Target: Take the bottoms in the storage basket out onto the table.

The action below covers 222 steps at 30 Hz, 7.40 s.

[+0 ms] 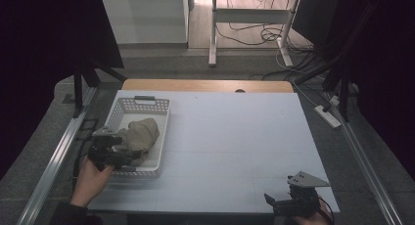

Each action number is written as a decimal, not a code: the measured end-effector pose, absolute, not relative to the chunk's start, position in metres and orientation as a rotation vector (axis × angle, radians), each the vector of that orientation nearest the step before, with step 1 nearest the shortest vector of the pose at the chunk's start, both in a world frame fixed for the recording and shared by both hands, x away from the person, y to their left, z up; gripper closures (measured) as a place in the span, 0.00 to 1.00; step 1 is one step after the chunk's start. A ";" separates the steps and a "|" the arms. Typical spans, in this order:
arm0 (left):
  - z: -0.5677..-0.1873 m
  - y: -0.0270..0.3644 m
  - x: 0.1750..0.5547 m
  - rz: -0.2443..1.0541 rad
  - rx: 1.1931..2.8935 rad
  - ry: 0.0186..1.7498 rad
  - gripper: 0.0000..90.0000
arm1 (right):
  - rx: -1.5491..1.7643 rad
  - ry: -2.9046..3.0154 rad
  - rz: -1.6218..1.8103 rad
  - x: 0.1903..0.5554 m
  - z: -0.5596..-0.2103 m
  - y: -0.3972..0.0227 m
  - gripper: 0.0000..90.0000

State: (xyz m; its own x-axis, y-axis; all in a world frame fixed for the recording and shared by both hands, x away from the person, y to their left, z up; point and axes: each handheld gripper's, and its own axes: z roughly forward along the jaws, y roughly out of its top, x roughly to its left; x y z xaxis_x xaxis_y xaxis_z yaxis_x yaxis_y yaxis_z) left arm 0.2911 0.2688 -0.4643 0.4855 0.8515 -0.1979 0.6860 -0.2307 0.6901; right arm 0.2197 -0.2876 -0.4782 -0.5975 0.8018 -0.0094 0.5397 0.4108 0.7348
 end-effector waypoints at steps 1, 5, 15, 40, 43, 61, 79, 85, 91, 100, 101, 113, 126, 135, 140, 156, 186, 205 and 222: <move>-0.464 0.269 0.293 0.284 1.989 1.274 0.00 | 1.152 2.311 1.005 0.220 -0.478 -0.288 0.00; -0.463 0.270 0.301 0.287 1.982 1.295 0.00 | 1.152 2.313 1.004 0.220 -0.478 -0.287 0.00; -0.464 0.272 0.321 0.297 2.028 1.341 0.00 | 1.154 2.315 1.003 0.220 -0.479 -0.287 0.00; -0.488 0.273 0.375 0.178 2.124 1.520 0.00 | 1.156 2.320 0.999 0.220 -0.479 -0.287 0.00; -0.493 0.272 0.380 0.146 2.135 1.530 0.00 | 1.155 2.322 0.996 0.220 -0.479 -0.287 0.00; -0.520 0.256 0.403 0.001 2.272 1.530 0.00 | 1.151 2.323 0.996 0.220 -0.479 -0.287 0.00; -0.512 0.239 0.402 0.042 2.369 1.469 0.39 | 1.151 2.322 0.994 0.220 -0.479 -0.287 0.00; -0.510 0.243 0.402 0.022 2.354 1.446 0.44 | 1.153 2.322 0.996 0.220 -0.479 -0.287 0.00; -0.503 0.243 0.402 -0.001 2.339 1.478 0.53 | 1.154 2.321 0.997 0.220 -0.479 -0.287 0.00; -0.496 0.249 0.400 -0.006 2.335 1.425 0.58 | 1.156 2.319 0.998 0.220 -0.479 -0.287 0.00; -0.495 0.250 0.400 -0.004 2.328 1.416 0.58 | 1.156 2.319 0.998 0.220 -0.479 -0.287 0.00; -0.458 0.263 0.390 0.079 2.222 1.354 0.58 | 1.158 2.320 0.995 0.221 -0.479 -0.287 0.00; -0.424 0.266 0.381 0.146 2.168 1.295 0.58 | 1.160 2.322 0.995 0.221 -0.479 -0.287 0.00; -0.406 0.254 0.379 0.152 2.143 1.229 0.58 | 1.161 2.321 0.998 0.221 -0.479 -0.287 0.00; -0.398 0.242 0.379 0.157 2.143 1.189 0.58 | 1.160 2.320 1.002 0.221 -0.479 -0.288 0.00; -0.378 0.207 0.378 0.161 2.157 1.079 0.58 | 1.157 2.322 1.001 0.221 -0.479 -0.287 0.00; -0.386 0.124 0.393 0.096 2.259 0.926 0.58 | 1.149 2.324 1.007 0.220 -0.479 -0.288 0.00; -0.402 0.074 0.403 0.068 2.316 0.872 0.57 | 1.147 2.324 1.019 0.220 -0.479 -0.288 0.00; -0.420 0.038 0.411 0.034 2.337 0.856 0.57 | 1.143 2.325 1.024 0.220 -0.478 -0.289 0.00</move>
State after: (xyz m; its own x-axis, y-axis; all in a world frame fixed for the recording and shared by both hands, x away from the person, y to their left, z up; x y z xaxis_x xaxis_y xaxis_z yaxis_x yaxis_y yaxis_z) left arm 0.4115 0.0381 -0.4203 0.7874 0.5878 -0.1859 0.5713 -0.5825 0.5782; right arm 0.2198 -0.2891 -0.4784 -0.6114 0.7913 0.0011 0.5351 0.4123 0.7374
